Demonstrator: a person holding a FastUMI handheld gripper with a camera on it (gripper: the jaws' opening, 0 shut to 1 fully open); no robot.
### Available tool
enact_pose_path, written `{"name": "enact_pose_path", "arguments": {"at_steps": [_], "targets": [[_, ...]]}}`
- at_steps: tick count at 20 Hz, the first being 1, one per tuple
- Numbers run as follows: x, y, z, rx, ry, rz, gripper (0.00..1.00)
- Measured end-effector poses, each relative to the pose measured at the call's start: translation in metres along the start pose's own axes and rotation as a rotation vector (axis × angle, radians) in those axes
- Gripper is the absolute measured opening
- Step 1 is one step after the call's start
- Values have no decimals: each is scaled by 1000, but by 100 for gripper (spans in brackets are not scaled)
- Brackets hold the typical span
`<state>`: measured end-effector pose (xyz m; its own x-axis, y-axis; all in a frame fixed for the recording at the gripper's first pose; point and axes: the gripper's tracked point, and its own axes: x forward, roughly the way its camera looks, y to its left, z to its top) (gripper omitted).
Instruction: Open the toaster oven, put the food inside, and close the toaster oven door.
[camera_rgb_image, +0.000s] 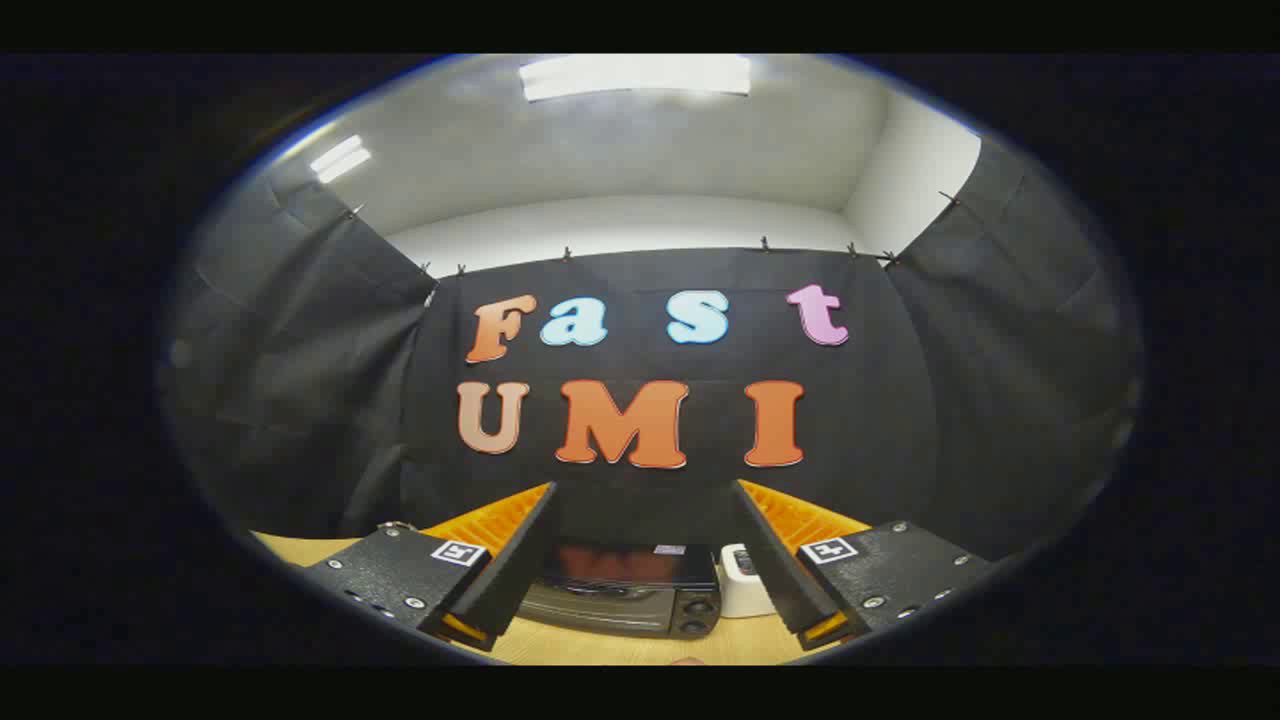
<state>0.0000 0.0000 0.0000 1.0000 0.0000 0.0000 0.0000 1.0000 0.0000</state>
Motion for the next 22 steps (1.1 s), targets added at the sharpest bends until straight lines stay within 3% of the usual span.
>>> {"name": "enact_pose_path", "arguments": {"at_steps": [22], "targets": [[-7, 14, 5, 23, 6, 22, 98]]}}
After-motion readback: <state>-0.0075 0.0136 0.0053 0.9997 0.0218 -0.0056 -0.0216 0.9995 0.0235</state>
